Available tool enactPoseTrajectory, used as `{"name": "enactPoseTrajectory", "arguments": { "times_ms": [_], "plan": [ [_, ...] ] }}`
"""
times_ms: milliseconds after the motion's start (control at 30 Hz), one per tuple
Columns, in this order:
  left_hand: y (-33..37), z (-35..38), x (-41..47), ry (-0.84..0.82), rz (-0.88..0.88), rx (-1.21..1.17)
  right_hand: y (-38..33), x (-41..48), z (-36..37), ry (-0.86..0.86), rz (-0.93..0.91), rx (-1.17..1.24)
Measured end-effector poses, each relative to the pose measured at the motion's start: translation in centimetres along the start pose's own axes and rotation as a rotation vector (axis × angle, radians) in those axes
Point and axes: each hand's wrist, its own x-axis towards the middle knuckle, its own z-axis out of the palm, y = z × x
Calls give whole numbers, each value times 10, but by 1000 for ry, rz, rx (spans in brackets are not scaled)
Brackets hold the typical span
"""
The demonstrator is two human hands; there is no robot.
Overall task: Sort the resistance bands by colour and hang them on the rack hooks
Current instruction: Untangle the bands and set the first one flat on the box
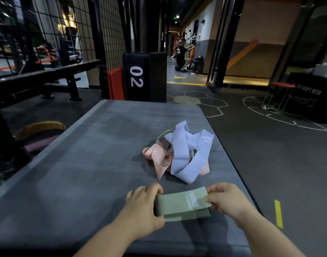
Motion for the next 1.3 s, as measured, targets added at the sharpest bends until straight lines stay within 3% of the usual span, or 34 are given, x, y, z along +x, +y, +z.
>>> {"name": "enactPoseTrajectory", "arguments": {
  "times_ms": [600, 833, 1300],
  "plan": [
    [-6, -2, -3, -92, -23, -29, 13, 4, 10, 54, -19, -431],
    [-7, -3, -3, -115, -52, -57, 14, 6, 11, 42, -61, -453],
    [-7, 6, 1, 26, -136, -140, 15, 9, 11, 24, -60, -477]
  ]
}}
